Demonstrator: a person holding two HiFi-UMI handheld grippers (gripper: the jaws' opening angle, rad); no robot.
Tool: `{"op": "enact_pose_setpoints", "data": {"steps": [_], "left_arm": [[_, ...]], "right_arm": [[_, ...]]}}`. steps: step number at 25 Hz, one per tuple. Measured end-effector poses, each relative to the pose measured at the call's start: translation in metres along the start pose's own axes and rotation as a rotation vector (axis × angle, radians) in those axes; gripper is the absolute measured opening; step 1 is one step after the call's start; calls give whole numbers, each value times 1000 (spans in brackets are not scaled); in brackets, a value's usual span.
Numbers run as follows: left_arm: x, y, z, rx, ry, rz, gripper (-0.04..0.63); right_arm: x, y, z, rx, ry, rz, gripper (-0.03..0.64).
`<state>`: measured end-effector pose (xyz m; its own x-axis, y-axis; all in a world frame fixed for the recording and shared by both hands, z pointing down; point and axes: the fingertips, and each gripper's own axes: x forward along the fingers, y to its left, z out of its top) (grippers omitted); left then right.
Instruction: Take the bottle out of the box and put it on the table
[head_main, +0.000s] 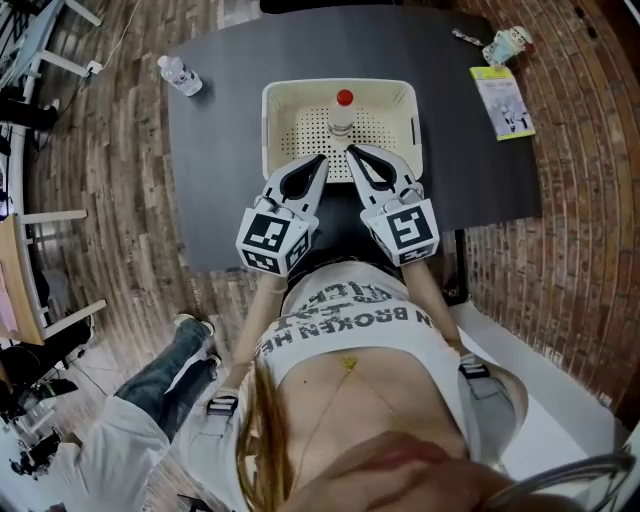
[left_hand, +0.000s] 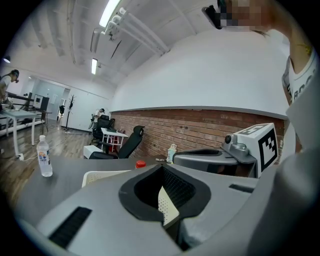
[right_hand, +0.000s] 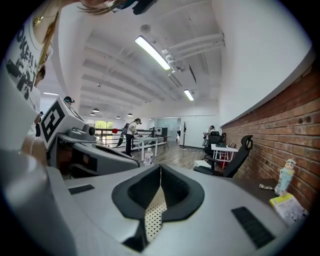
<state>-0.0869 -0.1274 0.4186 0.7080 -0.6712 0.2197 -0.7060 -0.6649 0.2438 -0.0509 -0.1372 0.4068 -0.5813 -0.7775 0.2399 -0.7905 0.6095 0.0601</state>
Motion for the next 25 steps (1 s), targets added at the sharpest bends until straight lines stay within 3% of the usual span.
{"op": "enact_pose_setpoints", "data": {"steps": [11,25], "left_arm": [[17,-3,-2,-9,13,91,0],[24,-7,-7,-25,25,124,0]], "right_arm": [[-2,-20,-3,-7,-2,76,9],[12,-31,-10,-5,10,113,9]]}}
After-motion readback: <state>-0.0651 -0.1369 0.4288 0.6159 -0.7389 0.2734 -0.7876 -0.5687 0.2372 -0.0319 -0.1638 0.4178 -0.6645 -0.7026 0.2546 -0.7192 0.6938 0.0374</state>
